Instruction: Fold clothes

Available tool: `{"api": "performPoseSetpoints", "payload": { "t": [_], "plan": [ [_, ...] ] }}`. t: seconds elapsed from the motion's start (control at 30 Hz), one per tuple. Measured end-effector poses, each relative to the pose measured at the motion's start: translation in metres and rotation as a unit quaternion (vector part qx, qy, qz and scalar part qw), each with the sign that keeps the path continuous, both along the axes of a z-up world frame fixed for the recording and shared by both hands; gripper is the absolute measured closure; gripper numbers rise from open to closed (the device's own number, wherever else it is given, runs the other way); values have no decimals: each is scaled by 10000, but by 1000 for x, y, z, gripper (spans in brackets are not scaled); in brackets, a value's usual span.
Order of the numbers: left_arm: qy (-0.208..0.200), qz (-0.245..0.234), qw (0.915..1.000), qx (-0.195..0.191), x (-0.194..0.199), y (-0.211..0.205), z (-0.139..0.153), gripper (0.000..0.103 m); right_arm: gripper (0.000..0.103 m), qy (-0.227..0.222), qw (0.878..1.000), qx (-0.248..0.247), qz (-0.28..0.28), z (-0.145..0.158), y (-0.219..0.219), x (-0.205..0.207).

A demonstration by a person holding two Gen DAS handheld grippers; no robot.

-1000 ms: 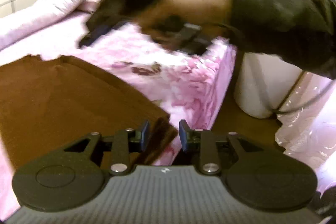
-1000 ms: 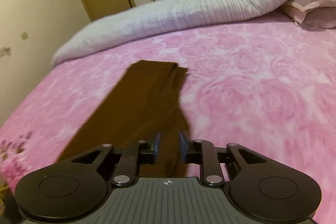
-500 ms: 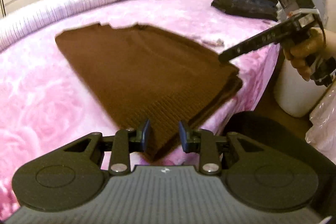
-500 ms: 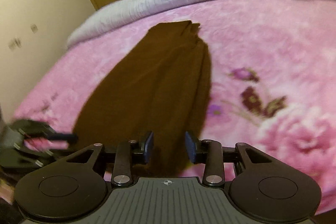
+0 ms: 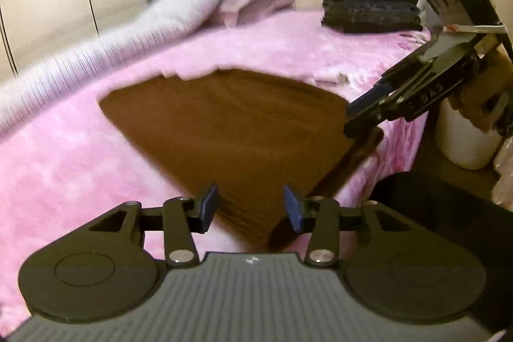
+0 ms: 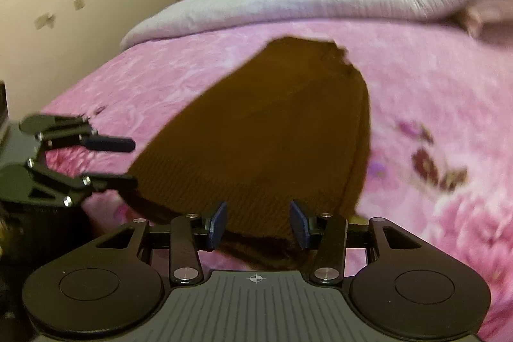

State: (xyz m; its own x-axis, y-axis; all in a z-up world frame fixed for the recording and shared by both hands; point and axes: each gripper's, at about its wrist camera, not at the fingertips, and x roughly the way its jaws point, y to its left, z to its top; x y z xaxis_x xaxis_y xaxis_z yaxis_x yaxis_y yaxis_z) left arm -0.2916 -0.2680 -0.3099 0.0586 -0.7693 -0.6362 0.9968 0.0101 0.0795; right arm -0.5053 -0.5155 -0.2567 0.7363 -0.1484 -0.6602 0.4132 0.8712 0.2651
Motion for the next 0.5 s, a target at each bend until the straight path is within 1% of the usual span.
{"api": "performPoseSetpoints", "payload": {
  "t": [0.03,0.07,0.13,0.2,0.23,0.27,0.3,0.33,0.37,0.4,0.43,0.47,0.5],
  "plan": [
    [2,-45,10000,15,2,0,-1,61,56,4,9999,136,-22,-3,-4,-1],
    [-8,-98,10000,9,4,0,-2,61,56,1,9999,165,-12,-2,-5,-2],
    [83,-215,9997,-10,10,10,6,62,55,74,10000,33,45,7,-2,-4],
    [-183,-343,9992,-51,14,25,12,61,53,265,9980,-512,264,17,10,-5],
    [-326,-408,9986,-71,16,32,14,60,50,403,9945,-877,417,20,19,-6],
    [-468,-472,9977,-91,18,40,17,60,44,569,9883,-1289,590,21,28,-5],
    [-733,-533,9959,-71,18,45,17,59,40,732,9798,-1695,772,20,38,-5],
    [-1011,-594,9931,-46,18,50,16,58,38,907,9684,-2115,962,15,47,-4],
    [-1247,-679,9899,-21,17,51,14,57,38,1093,9539,-2546,1153,8,57,-4],
    [-1478,-766,9860,4,16,52,11,56,38,1289,9368,-2958,1355,0,65,-3],
    [-1708,-853,9816,29,15,53,8,54,38,1492,9170,-3351,1566,-9,73,-3],
    [-1937,-940,9765,54,13,54,5,50,38,1659,8994,-3648,1743,-17,78,-1],
    [-2165,-1026,9708,79,12,54,2,46,38,1766,8869,-3839,1866,-23,82,0]
  ]
}}
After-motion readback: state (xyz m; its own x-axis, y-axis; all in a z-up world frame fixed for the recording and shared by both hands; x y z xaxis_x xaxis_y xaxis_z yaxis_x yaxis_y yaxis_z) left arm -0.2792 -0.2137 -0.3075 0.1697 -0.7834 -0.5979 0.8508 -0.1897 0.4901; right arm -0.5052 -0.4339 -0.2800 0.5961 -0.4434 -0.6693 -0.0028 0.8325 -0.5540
